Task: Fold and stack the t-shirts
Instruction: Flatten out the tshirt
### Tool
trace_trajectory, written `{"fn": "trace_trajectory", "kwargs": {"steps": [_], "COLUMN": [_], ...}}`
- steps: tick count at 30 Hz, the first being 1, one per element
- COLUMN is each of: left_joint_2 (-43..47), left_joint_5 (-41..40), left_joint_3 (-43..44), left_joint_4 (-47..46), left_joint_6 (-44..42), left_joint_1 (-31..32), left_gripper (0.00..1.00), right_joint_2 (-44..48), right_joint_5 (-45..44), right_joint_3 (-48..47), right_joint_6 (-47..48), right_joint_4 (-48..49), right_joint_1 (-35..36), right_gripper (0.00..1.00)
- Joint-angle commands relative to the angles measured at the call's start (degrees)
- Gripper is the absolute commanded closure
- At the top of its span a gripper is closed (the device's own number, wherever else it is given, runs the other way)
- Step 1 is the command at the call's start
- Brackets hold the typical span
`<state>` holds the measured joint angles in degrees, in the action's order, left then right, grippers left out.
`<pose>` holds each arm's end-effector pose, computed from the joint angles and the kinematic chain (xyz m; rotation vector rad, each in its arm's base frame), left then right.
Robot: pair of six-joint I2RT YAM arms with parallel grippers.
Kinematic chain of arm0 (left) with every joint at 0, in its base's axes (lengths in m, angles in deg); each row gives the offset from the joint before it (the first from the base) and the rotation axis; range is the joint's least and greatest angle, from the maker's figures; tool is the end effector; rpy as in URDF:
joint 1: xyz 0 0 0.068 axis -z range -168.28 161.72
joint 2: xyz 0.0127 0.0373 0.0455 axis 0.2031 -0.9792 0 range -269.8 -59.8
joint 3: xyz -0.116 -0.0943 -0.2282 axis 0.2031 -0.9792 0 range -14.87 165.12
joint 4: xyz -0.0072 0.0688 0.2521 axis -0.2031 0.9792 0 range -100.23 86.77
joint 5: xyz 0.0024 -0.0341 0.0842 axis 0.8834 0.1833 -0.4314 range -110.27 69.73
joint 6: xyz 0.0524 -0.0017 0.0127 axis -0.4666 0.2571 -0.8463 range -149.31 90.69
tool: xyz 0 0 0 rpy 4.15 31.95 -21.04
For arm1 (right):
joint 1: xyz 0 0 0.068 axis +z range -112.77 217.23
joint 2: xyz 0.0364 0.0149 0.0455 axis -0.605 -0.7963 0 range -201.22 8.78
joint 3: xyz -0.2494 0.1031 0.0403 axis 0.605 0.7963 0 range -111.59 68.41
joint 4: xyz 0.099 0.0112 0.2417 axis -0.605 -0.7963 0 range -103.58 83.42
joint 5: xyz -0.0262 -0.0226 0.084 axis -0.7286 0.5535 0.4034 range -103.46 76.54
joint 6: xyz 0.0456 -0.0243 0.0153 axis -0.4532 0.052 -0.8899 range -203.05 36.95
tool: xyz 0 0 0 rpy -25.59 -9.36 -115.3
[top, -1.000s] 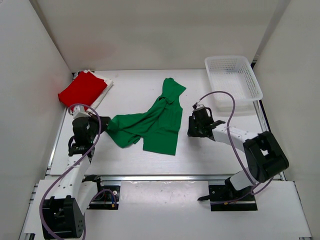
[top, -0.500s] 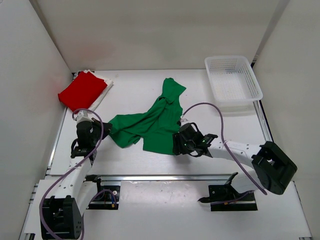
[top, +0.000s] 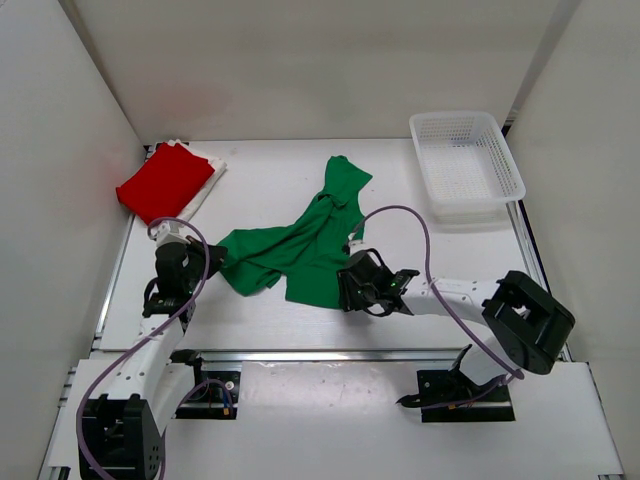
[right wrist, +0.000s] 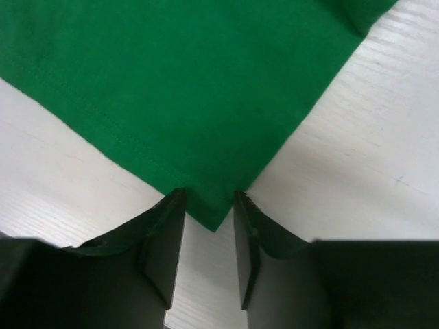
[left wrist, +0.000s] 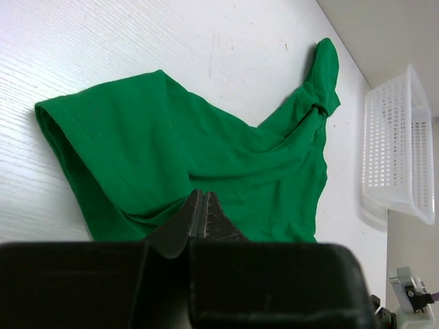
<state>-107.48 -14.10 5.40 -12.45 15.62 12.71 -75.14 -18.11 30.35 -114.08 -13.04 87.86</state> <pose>0.1862 -0.0069 0.2025 -0.7056 1.9381 -0.6127 0.1750 0.2089 0.1555 -0.3992 2.5182 0.4904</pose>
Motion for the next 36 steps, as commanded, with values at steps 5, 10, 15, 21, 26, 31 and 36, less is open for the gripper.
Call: {"fn": "trace_trajectory", "kwargs": {"steps": [5,10,15,21,26,31,36], "left_joint_2": [1.19,1.62,0.84,-3.56,-5.58,-6.72,-6.2], "left_joint_5": [0.59,1.03,1.56,5.67,11.57,18.84,28.28], "left_joint_3": [-0.41,-0.67,1.07,14.24,27.69,37.63,42.3], "left_joint_4": [-1.64,-2.0,-2.62,5.02,6.7,7.14,5.28], "left_joint_6": [-0.11,-0.28,-2.2,-6.7,-5.56,-1.43,5.17], "left_joint_1": [0.5,0.15,1.64,1.47,-3.71,-12.31,-22.61], "left_gripper": [1.0,1.0,1.0,1.0,1.0,1.0,1.0], "right_joint_2": [-3.35,-1.34,9.09,29.48,33.39,25.06,14.67], "right_joint_5": [-5.28,-4.93,-5.64,-4.76,-4.23,-2.75,-2.29], "right_joint_3": [-1.75,-0.78,-0.34,-9.62,-28.62,-58.45,-83.38], "right_joint_6": [1.58,1.41,2.19,7.1,13.88,20.03,22.23], "right_joint_4": [-6.54,-7.77,-10.23,-21.73,-32.02,-37.74,-42.49], "right_joint_1": [0.35,-1.94,-3.86,-14.83,-24.16,-28.04,-22.79], "right_gripper": [0.79,0.96,0.99,0.99,1.0,1.0,1.0]}}
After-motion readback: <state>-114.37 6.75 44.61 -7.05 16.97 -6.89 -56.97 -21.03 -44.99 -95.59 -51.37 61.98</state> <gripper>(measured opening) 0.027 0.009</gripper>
